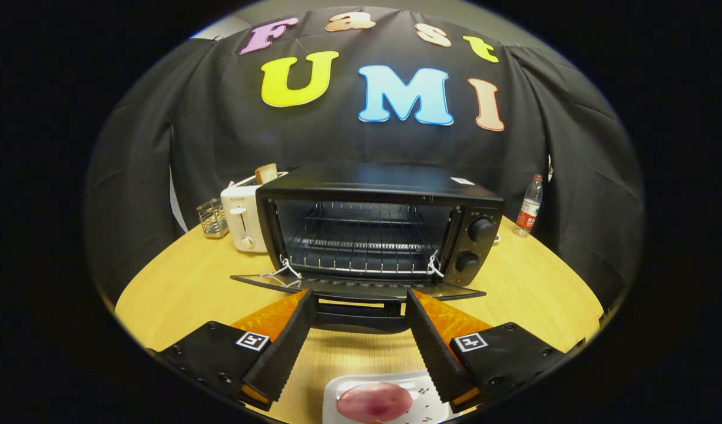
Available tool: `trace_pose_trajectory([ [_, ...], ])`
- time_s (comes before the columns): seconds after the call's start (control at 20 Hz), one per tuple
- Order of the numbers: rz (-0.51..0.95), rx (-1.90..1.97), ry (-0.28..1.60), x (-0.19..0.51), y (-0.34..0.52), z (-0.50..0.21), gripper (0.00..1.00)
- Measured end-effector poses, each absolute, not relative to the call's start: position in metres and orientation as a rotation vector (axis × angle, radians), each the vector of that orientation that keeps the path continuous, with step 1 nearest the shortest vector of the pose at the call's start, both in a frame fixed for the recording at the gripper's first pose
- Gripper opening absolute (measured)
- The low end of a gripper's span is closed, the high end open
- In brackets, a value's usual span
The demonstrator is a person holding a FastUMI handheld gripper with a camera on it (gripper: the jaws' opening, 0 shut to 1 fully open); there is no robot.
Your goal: Open the toaster oven, put the food inside, and close the toaster oven door.
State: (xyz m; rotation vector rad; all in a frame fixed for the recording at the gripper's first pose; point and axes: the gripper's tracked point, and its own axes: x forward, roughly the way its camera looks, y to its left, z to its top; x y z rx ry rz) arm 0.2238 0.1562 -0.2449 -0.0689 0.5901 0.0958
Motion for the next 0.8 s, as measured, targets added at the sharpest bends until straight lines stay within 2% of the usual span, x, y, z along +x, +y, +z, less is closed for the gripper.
trace_pose_trajectory([
  [0.8, 0.228, 0.047, 0.833, 0.180, 0.131, -0.254, 0.98],
])
